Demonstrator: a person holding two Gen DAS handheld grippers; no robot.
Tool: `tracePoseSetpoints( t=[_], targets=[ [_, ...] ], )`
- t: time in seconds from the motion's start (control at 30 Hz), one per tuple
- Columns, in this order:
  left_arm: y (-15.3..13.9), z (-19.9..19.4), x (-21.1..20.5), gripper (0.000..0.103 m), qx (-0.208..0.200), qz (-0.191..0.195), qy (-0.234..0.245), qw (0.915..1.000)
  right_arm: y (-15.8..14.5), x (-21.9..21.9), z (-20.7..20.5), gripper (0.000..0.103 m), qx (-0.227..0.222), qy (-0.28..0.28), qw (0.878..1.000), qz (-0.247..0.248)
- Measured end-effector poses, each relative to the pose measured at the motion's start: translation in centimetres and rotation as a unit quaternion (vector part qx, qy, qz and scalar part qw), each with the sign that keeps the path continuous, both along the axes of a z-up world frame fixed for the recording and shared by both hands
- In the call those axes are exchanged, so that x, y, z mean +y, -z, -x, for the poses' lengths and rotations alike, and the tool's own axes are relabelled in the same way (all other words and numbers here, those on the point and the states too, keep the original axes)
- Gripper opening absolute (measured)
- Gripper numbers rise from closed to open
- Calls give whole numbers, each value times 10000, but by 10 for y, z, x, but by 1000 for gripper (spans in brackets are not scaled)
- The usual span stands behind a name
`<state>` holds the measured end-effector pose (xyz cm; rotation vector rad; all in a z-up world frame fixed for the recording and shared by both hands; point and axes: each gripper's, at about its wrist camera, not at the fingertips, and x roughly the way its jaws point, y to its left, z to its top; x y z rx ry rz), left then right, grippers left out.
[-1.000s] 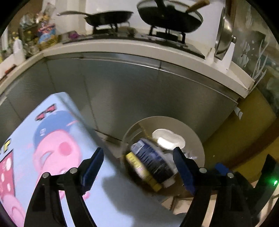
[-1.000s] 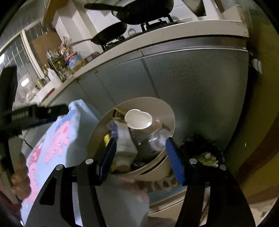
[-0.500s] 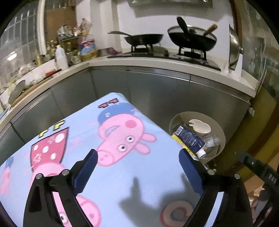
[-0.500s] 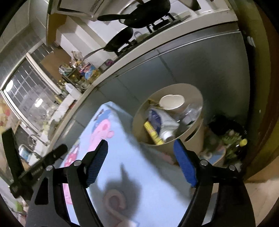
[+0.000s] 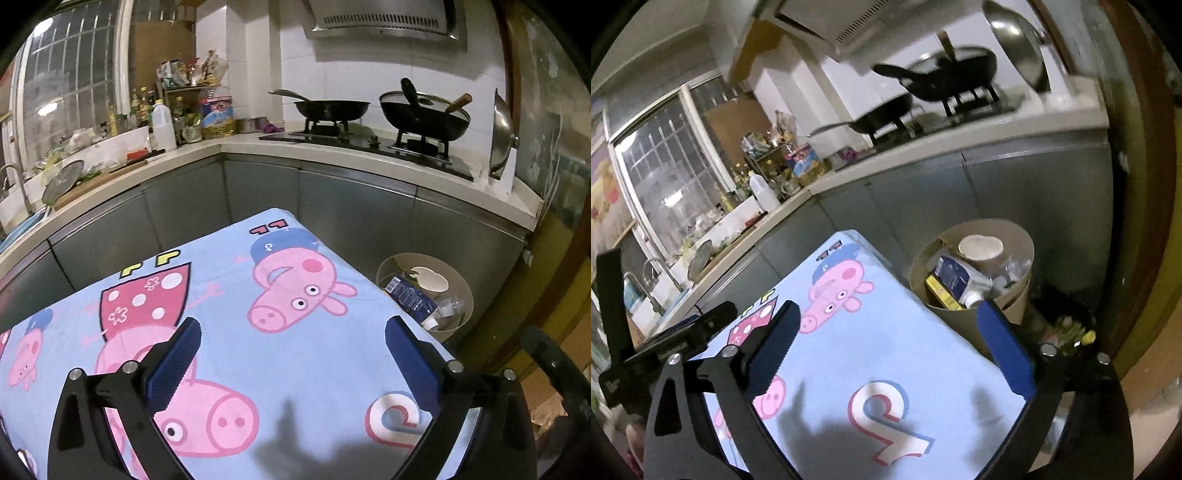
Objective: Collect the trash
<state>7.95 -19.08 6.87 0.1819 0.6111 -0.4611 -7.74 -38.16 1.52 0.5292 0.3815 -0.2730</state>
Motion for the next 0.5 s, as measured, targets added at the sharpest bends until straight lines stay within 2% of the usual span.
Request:
tracePoseSetpoints(
  t=[0.13, 0.5],
  targets=[
    [-4, 8, 7, 99, -134, -2, -20, 9999, -8, 16, 4, 97, -31, -28, 9999, 155],
    [-18, 25, 25, 99, -442, 67, -167, 9989, -18, 34, 11, 97, -102, 134, 9996, 205]
  ],
)
